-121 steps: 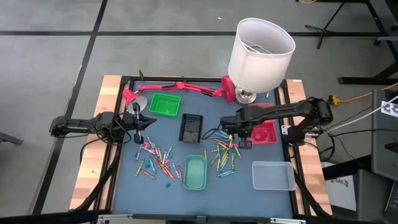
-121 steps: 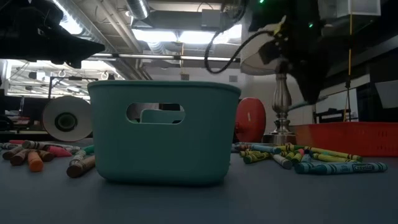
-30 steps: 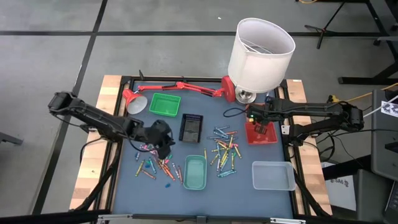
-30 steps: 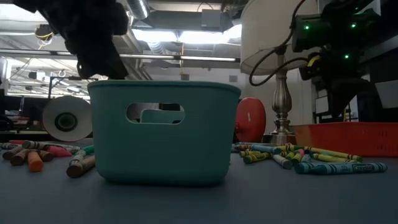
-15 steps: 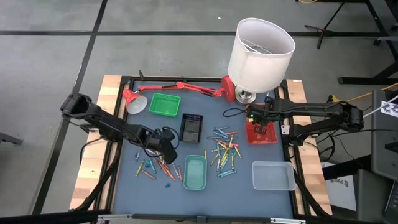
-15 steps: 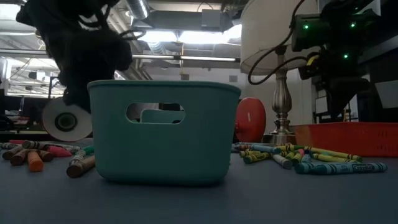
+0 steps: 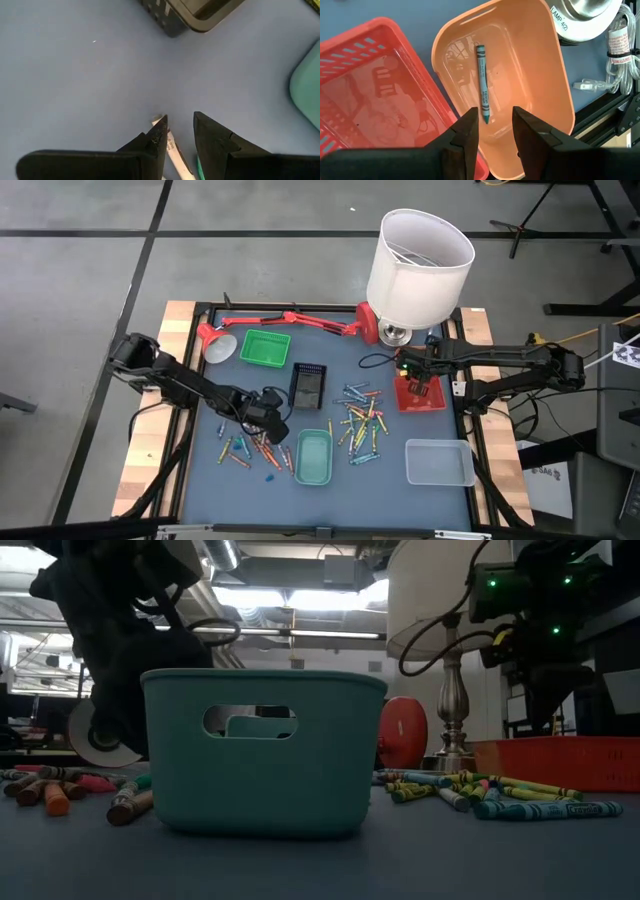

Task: Sort crayons
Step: Put the gray crayon into the green bin

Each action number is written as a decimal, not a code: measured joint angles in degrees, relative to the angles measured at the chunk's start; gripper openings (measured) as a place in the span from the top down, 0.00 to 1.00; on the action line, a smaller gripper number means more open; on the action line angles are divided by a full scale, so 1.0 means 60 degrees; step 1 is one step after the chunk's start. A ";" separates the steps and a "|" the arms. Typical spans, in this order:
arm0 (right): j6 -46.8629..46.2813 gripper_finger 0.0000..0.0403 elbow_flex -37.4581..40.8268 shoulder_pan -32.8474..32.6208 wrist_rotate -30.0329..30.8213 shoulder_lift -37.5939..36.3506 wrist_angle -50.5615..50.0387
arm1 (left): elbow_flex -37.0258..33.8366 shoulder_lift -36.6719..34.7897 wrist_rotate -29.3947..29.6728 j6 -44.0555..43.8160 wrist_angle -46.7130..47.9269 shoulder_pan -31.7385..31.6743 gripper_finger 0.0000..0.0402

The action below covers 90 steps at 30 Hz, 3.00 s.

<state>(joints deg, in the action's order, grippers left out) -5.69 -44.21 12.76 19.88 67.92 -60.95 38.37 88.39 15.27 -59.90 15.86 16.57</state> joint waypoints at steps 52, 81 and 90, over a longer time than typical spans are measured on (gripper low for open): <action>0.0000 0.71 0.0004 0.0002 0.0000 0.0000 0.0001 | -0.0007 -0.0191 -0.2394 -0.0008 0.0332 -0.0919 0.80; 0.0000 0.71 0.0011 0.0002 0.0000 0.0000 0.0222 | 0.0008 -0.0766 -0.2147 -0.1512 0.1740 -0.1001 0.80; 0.0000 0.71 0.0011 -0.0001 0.0000 0.0000 0.0226 | 0.0026 -0.0345 -0.2103 -0.1745 0.1540 -0.0917 0.80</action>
<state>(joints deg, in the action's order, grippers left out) -5.69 -44.14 12.75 19.88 67.92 -59.59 38.52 86.32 2.65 -70.37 25.10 11.07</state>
